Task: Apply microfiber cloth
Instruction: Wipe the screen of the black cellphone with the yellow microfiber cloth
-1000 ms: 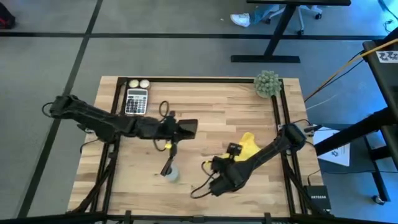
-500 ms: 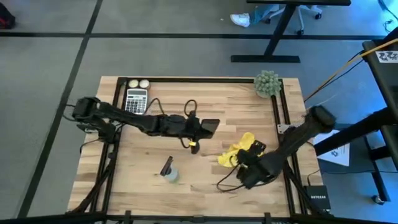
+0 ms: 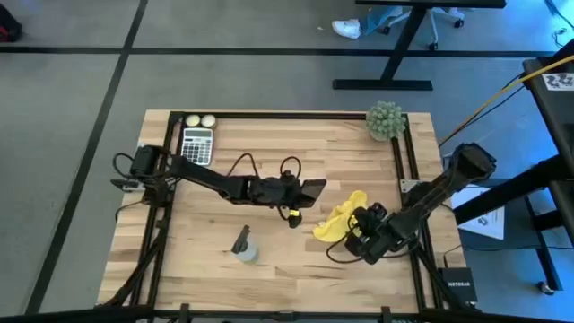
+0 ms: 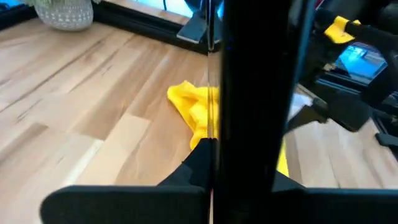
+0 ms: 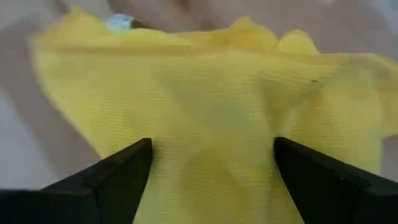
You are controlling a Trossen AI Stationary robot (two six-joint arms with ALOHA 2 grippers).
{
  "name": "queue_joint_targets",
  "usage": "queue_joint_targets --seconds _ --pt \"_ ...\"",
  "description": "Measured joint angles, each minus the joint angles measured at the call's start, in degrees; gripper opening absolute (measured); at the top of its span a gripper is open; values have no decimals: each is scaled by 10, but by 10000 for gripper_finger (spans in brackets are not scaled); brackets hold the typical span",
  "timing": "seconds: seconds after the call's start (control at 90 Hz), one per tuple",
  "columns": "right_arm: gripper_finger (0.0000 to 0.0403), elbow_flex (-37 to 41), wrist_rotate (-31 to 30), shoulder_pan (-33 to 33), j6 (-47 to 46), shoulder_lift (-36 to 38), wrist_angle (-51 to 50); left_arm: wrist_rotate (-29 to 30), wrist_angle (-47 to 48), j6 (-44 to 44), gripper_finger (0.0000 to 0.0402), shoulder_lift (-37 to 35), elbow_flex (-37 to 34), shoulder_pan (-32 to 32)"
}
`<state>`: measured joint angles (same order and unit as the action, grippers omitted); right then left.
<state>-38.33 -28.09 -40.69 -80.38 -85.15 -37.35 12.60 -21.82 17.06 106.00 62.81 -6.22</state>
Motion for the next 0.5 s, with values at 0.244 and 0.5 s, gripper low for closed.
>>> queue_joint_targets --seconds 0.244,0.5 --pt "209 1 36 21 -17 -37 11 0 -16 -29 8 4 0 13" --pt "22 -31 40 22 0 -48 -8 -17 -53 -59 8 4 0 34"
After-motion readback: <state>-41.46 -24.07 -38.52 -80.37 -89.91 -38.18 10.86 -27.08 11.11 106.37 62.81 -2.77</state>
